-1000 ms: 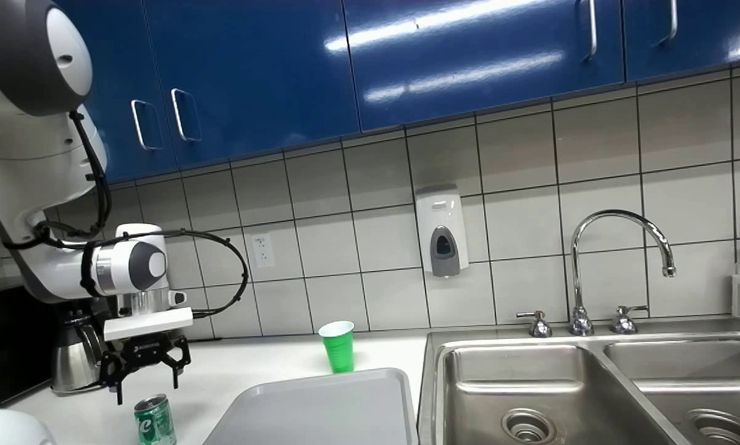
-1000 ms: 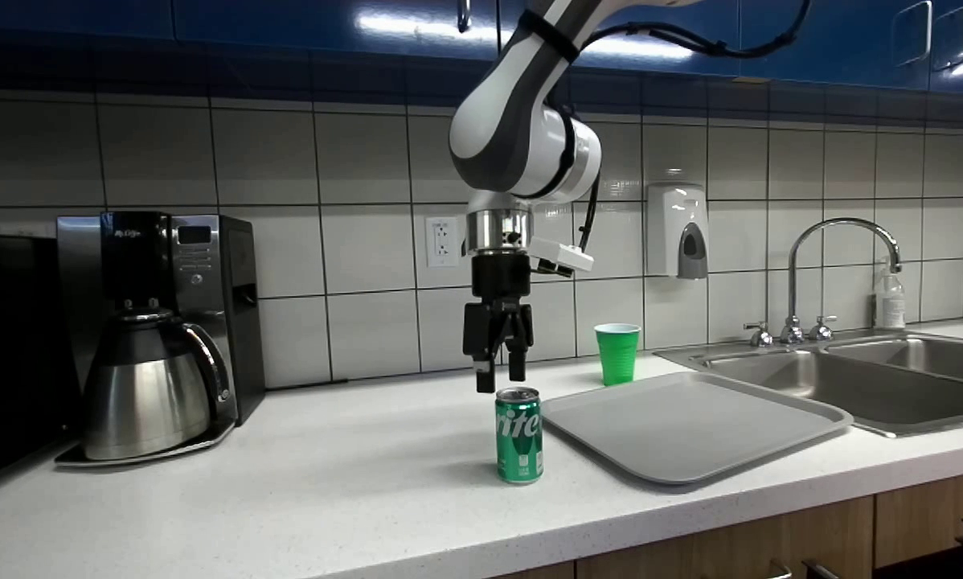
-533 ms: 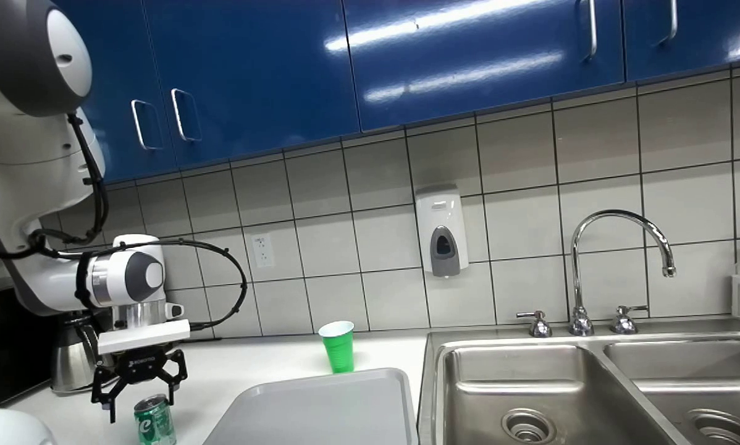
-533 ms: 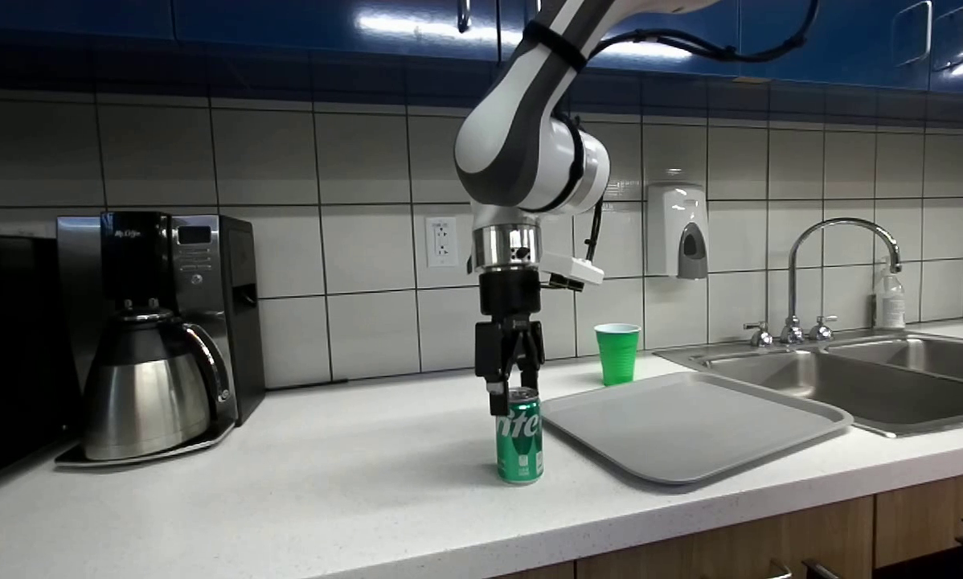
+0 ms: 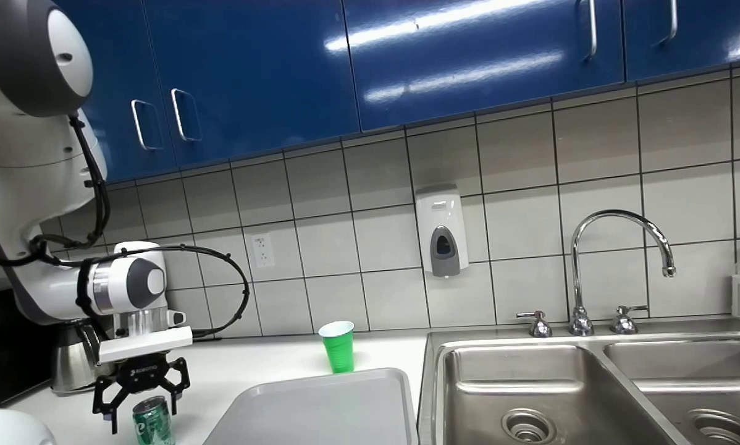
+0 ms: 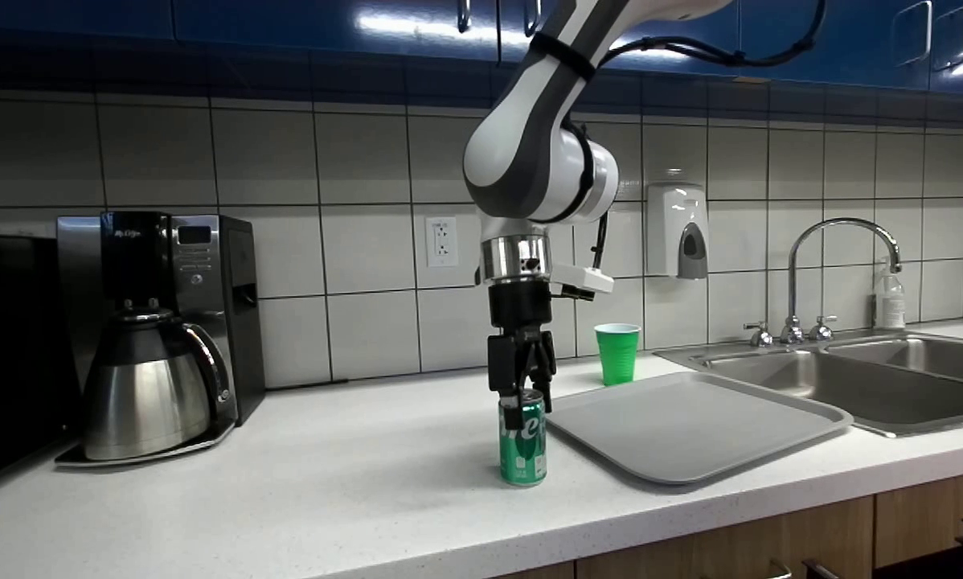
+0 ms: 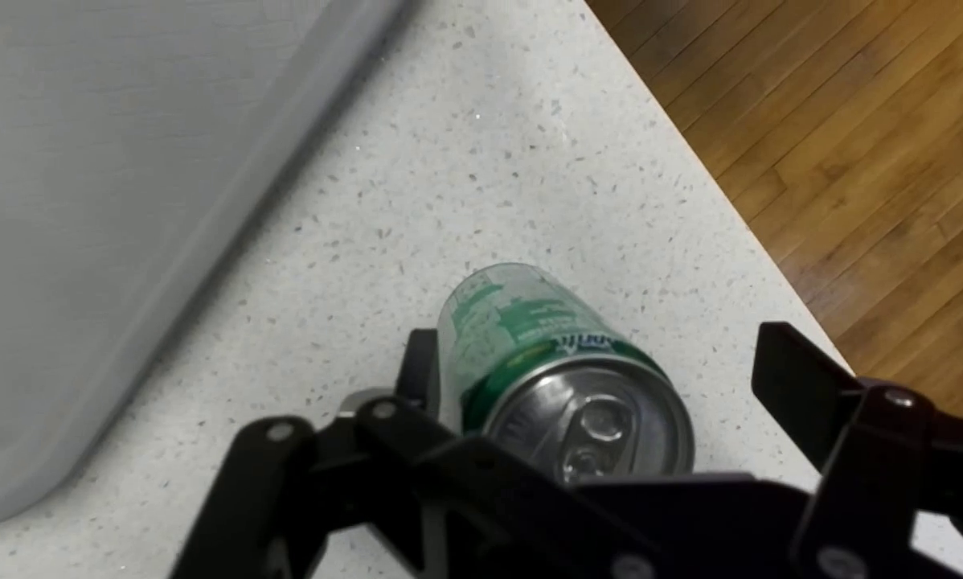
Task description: Put the green can on the tray
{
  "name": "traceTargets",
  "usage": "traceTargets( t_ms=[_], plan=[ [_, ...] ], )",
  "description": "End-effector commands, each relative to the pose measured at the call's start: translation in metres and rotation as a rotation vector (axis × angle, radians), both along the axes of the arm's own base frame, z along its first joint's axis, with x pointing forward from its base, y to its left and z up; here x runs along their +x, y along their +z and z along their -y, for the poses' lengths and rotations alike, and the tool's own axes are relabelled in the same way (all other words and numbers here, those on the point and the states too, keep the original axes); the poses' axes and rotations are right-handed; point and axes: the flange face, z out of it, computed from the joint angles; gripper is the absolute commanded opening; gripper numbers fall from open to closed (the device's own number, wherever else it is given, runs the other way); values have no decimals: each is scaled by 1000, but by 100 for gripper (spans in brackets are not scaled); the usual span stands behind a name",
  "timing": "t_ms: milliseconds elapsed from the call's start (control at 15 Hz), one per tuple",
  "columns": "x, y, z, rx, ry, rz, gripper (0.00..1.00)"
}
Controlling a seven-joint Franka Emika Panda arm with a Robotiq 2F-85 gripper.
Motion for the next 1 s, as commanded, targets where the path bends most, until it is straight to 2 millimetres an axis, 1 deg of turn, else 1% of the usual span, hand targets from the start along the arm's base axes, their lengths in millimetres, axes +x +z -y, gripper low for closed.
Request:
traceTargets(
  t_ms=[0,267,800,867,933],
  plan=[
    [6,-4,6,-19,-4,29,100],
    [12,-7,5,-24,13,43,100],
    [15,-11,3,-28,39,60,100],
    [15,-11,3,-20,39,59,75],
    [15,-11,2,-18,37,62,74]
  ],
)
